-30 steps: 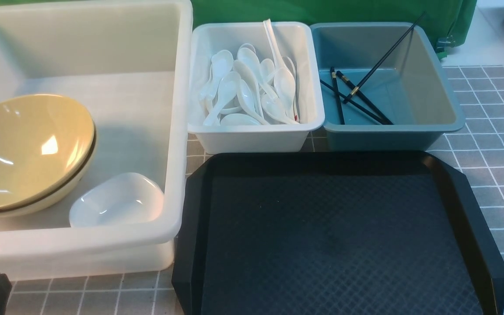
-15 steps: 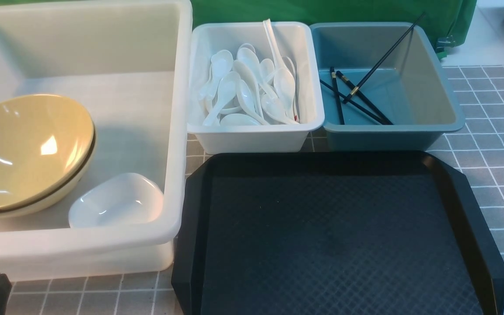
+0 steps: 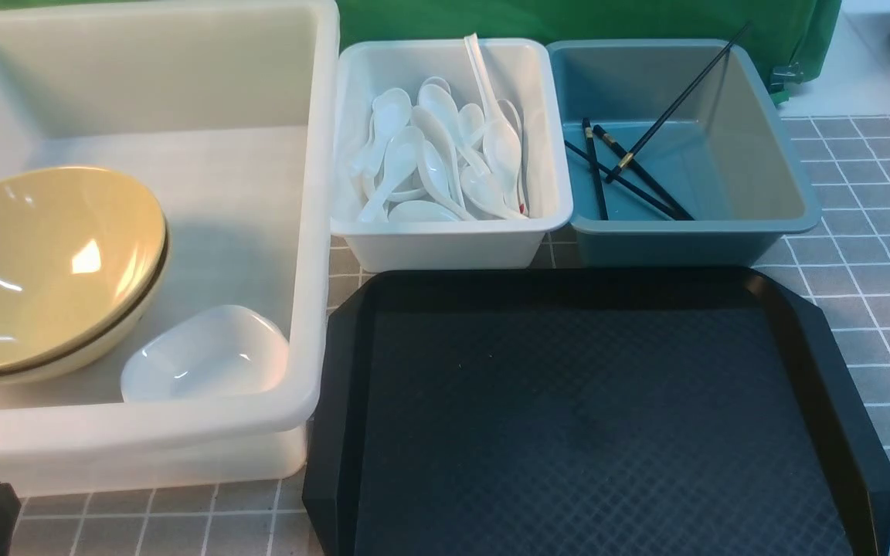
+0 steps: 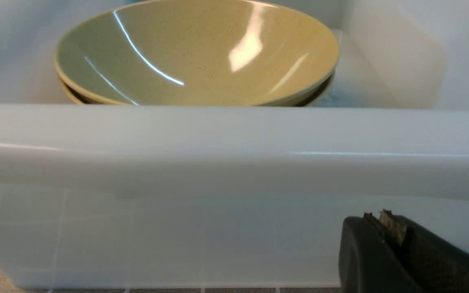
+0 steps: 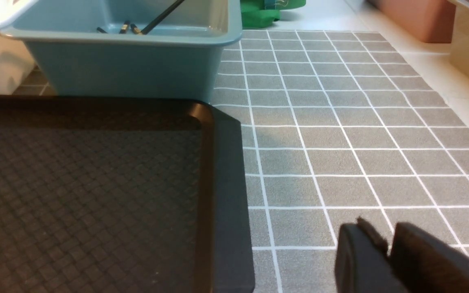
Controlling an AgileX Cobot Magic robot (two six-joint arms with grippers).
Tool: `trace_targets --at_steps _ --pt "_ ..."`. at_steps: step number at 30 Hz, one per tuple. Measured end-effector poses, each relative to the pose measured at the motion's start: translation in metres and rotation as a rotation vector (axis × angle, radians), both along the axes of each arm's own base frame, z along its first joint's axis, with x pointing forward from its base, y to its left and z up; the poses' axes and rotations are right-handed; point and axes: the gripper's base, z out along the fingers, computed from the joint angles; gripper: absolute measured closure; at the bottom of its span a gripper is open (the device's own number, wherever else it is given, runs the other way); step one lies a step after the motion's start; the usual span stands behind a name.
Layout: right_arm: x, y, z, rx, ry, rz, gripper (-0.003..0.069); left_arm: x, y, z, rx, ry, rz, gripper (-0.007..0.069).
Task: On grey table put chopsticks spoon bowls plates into blue grey white boxes.
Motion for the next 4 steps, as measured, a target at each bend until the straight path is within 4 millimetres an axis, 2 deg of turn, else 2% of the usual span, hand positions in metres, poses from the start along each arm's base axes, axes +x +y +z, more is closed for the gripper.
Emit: trace_targets --at_steps 4 --pt "0.0000 0.0000 0.0000 0.000 0.000 0.000 0.0501 0.0000 0.0000 0.0000 0.000 0.000 0.000 0.0633"
